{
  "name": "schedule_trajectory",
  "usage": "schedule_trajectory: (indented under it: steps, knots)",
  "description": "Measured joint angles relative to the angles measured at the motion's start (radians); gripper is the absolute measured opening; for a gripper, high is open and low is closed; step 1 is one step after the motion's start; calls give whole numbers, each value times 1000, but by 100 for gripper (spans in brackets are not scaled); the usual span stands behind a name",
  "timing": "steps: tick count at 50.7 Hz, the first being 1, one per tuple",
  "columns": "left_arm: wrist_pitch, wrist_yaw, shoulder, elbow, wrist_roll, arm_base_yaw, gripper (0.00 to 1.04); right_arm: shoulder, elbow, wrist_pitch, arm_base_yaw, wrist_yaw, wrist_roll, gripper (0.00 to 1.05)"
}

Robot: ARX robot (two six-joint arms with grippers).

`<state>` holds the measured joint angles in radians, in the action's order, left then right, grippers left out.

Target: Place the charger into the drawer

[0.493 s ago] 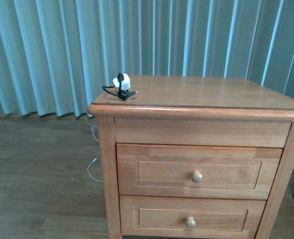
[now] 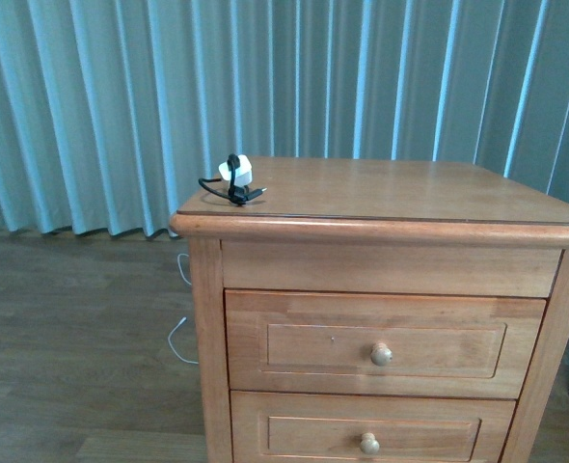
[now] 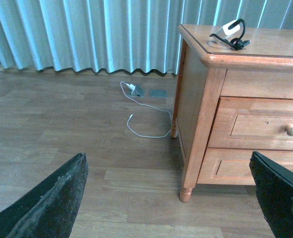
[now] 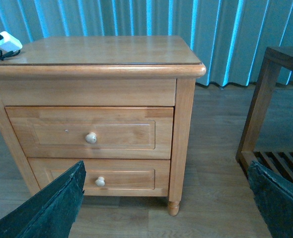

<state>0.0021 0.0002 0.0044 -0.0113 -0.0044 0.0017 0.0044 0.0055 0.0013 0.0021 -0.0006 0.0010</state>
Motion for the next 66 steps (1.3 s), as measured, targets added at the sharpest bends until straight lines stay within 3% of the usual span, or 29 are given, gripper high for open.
schedule_trajectory:
  steps: [52,58,66]
  knots:
    - [0,0,0,0,0,0,99,0,0,0,0,0,0,97]
    - [0,0,0,0,0,0,99,69,10,-28,31,133,-20,97]
    - [0,0,0,0,0,0,99,270,47,76,48,125,-14,97]
